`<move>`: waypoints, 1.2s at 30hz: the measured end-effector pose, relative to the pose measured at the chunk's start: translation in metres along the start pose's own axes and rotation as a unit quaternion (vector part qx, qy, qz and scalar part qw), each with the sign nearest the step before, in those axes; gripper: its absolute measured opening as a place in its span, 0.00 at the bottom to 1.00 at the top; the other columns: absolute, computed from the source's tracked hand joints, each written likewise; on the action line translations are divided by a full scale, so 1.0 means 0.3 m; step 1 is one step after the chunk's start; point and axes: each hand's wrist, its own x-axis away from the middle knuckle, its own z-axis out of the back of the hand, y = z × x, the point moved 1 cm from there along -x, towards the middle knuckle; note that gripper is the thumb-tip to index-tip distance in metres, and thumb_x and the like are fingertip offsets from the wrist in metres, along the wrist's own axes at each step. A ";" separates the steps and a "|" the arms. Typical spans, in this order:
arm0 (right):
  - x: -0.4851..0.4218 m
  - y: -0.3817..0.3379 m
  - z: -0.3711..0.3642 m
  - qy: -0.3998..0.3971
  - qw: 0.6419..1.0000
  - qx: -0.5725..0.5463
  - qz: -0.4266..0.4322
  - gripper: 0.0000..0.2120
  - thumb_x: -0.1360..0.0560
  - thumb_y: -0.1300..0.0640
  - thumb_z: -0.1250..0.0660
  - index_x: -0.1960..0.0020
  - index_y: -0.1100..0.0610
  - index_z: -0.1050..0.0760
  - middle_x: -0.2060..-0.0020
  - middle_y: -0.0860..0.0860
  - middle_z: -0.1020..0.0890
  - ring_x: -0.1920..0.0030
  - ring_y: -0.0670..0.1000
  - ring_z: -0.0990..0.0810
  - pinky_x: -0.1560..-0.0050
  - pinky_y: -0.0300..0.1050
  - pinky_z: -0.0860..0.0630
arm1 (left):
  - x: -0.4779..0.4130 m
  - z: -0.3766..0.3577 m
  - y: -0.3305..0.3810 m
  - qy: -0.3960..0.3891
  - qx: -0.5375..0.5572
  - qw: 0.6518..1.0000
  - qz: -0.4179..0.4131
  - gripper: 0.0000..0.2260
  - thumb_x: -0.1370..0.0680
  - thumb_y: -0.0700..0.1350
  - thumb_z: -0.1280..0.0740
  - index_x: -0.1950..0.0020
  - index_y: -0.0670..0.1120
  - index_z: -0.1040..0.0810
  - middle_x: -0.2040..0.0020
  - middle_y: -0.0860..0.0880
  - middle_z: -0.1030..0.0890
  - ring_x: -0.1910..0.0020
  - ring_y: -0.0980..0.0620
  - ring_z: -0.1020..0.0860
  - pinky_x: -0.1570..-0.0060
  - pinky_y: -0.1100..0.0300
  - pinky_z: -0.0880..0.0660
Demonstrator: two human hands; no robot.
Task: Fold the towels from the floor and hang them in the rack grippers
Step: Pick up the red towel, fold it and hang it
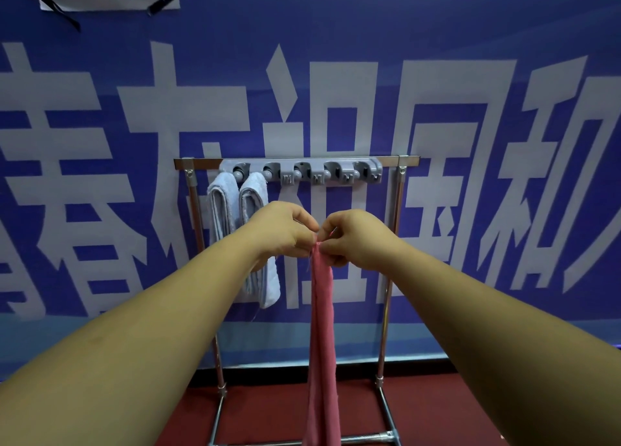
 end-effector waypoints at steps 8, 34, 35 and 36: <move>-0.005 -0.031 0.003 0.004 0.998 0.052 0.017 0.01 0.20 0.60 0.27 0.50 0.55 0.18 0.61 0.54 0.13 0.63 0.51 0.12 0.56 0.52 0.13 | 0.027 0.024 0.020 -0.024 -0.008 1.000 -0.014 0.09 0.25 0.30 0.26 0.46 0.38 0.15 0.52 0.36 0.13 0.52 0.43 0.11 0.46 0.48 0.14; 0.032 -0.010 0.063 -0.008 0.932 -0.357 -0.055 0.09 0.21 0.59 0.26 0.43 0.61 0.17 0.47 0.59 0.12 0.44 0.59 0.13 0.32 0.60 0.21 | 0.089 0.163 0.129 0.005 0.093 0.993 -0.075 0.16 0.24 0.27 0.27 0.39 0.39 0.19 0.48 0.41 0.16 0.53 0.49 0.12 0.53 0.60 0.16; 0.031 -0.025 0.068 0.002 0.928 -0.370 -0.045 0.05 0.20 0.61 0.28 0.46 0.62 0.18 0.49 0.60 0.12 0.47 0.60 0.13 0.35 0.60 0.19 | 0.092 0.172 0.136 0.006 0.097 0.993 -0.074 0.16 0.24 0.27 0.27 0.38 0.39 0.19 0.49 0.42 0.17 0.53 0.49 0.13 0.54 0.60 0.16; 0.029 -0.044 0.078 0.014 0.925 -0.379 -0.034 0.03 0.20 0.62 0.29 0.48 0.62 0.19 0.51 0.60 0.13 0.50 0.60 0.13 0.38 0.59 0.17 | 0.094 0.181 0.143 0.009 0.105 0.992 -0.075 0.16 0.24 0.26 0.27 0.38 0.38 0.19 0.49 0.42 0.17 0.53 0.49 0.13 0.54 0.59 0.16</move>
